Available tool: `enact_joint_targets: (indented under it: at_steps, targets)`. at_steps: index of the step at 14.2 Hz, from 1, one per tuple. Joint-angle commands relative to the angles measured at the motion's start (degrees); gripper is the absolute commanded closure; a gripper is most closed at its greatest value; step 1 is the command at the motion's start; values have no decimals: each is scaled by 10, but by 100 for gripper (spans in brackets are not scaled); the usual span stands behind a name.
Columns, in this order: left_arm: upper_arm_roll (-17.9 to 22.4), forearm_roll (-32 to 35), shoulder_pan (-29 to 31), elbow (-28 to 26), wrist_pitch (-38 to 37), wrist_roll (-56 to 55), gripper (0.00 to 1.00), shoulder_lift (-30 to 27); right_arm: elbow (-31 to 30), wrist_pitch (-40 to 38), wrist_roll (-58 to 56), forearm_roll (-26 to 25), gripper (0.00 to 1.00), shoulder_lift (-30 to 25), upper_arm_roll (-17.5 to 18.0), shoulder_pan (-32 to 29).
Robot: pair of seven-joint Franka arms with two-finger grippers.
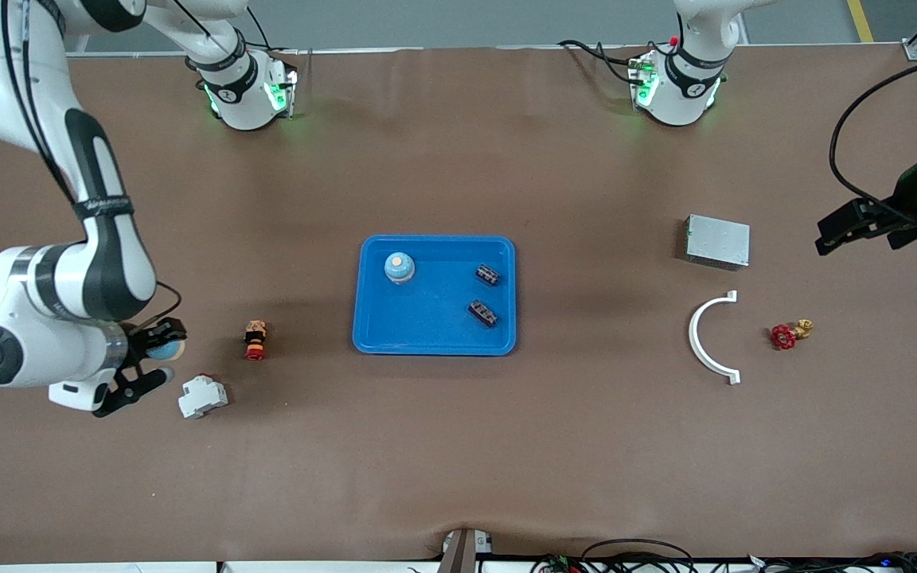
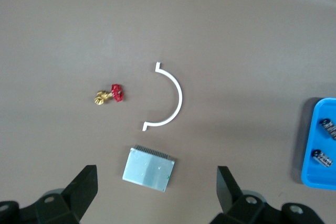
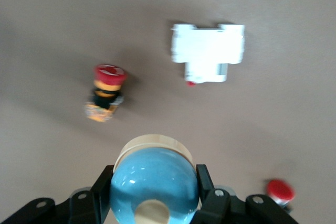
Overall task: Place electrolytic capacitor and blue bell in tray
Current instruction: 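Carry the bell into the tray and release it with the right gripper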
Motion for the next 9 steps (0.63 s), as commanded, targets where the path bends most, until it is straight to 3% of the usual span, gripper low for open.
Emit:
enact_joint_targets:
  at_steps: [1, 4, 6, 9]
  targets:
    - [64, -9, -57, -53, -9, 13, 0, -59, -17, -26, 114, 2, 87, -33, -4, 54]
    - [65, -8, -58, -49, -24, 21, 0, -66, -18, -24, 234, 5, 87, -34, -2, 113]
    - [63, -8, -57, -50, -24, 21, 0, -65, -18, -17, 304, 37, 87, -33, -1, 145]
    - [61, -8, -58, -50, -24, 21, 0, -65, -28, 32, 388, 50, 87, -28, -1, 186]
